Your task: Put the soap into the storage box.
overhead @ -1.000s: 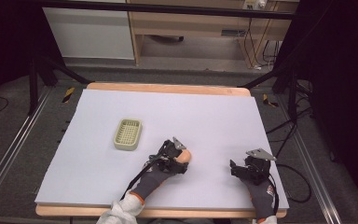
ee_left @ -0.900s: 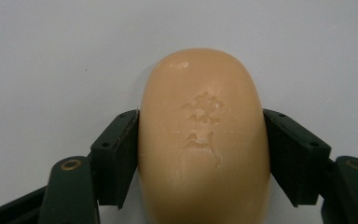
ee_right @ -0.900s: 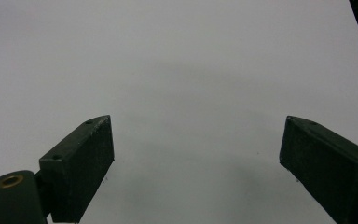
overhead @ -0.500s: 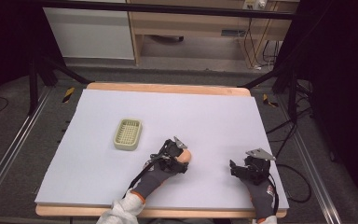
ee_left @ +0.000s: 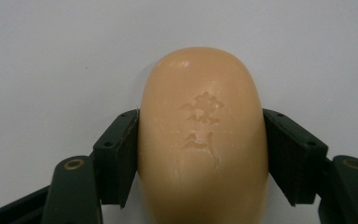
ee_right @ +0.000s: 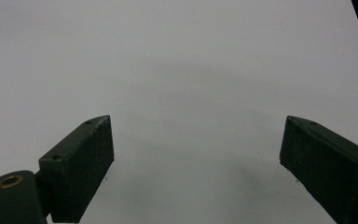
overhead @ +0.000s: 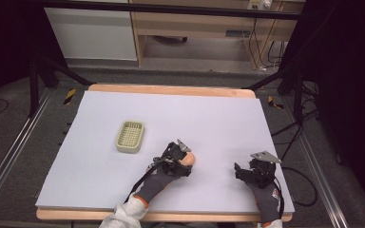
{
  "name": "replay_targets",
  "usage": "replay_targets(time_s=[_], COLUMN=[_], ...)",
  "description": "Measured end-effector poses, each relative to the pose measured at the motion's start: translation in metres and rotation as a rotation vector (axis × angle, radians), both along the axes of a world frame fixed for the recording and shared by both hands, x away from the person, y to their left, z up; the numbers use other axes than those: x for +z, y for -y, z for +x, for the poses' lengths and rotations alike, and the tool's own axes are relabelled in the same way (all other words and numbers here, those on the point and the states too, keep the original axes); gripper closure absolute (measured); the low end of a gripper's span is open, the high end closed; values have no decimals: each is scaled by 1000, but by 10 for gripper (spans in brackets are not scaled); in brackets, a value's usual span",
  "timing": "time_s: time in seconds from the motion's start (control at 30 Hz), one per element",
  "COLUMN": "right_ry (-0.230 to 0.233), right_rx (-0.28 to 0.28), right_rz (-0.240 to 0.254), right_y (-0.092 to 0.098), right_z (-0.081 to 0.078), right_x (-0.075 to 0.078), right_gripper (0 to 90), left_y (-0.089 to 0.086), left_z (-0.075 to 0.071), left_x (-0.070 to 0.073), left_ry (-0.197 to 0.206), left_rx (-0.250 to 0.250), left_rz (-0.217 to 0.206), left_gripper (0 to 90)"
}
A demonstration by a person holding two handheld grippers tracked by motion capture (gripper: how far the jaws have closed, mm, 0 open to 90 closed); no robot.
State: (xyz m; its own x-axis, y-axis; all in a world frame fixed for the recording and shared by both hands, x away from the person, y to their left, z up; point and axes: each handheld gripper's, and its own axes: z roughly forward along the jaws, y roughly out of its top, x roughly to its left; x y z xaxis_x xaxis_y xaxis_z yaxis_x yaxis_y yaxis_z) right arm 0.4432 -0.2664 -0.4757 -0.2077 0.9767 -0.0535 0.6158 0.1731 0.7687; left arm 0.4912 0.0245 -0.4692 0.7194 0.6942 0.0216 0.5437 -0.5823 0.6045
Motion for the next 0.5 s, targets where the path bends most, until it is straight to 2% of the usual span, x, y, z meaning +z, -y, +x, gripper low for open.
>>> replay_targets(time_s=[0.13, 0.5], right_ry=[-1, 0], right_rx=[2, -3], right_rz=[1, 1], right_y=[0, 0], right_z=[0, 0], right_x=[0, 0], right_gripper=[100, 100], left_y=[-1, -20], left_z=[0, -5], left_x=[1, 21], left_ry=[10, 33], left_rx=[-1, 7], left_rz=[4, -42], left_gripper=[315, 315])
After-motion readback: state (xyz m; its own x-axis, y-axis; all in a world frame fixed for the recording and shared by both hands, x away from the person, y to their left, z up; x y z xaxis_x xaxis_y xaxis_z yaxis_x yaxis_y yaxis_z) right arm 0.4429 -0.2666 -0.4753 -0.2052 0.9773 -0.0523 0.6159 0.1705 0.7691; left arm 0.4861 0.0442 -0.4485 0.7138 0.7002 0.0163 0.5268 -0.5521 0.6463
